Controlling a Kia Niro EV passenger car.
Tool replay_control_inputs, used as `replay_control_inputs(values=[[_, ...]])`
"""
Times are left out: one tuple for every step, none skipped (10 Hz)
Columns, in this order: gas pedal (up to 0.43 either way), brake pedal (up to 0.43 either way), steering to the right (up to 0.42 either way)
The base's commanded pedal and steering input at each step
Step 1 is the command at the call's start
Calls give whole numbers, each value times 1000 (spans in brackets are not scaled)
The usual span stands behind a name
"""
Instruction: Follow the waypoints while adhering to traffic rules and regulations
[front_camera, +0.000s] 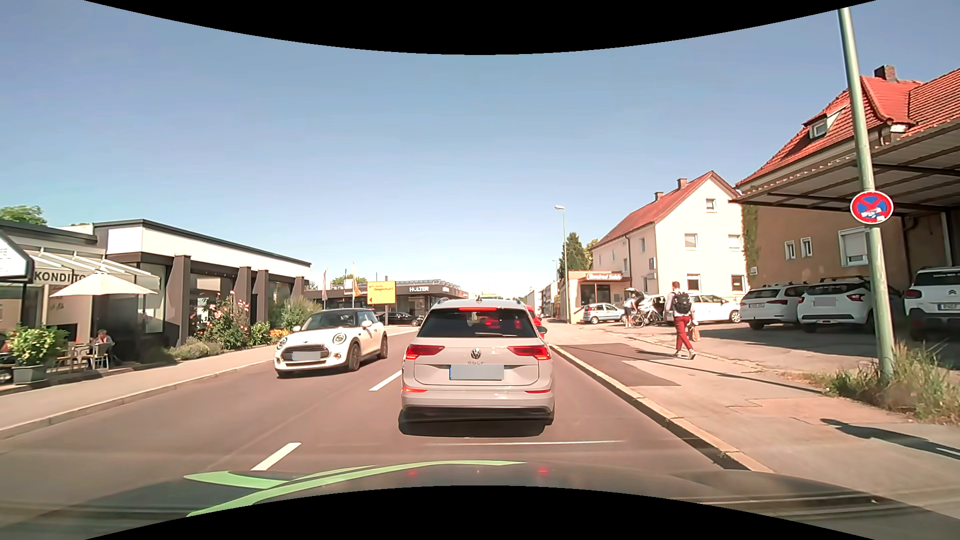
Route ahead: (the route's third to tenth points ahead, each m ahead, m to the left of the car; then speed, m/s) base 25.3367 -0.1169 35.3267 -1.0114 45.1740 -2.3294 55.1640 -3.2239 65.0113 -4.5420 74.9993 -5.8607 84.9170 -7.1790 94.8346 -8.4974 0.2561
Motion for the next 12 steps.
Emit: replay_control_inputs(values=[[0,128,11],[0,128,11],[0,128,11],[0,128,11],[0,128,11],[0,134,11],[0,134,11],[0,134,11],[0,146,11],[0,183,11],[0,226,11],[0,250,11]])
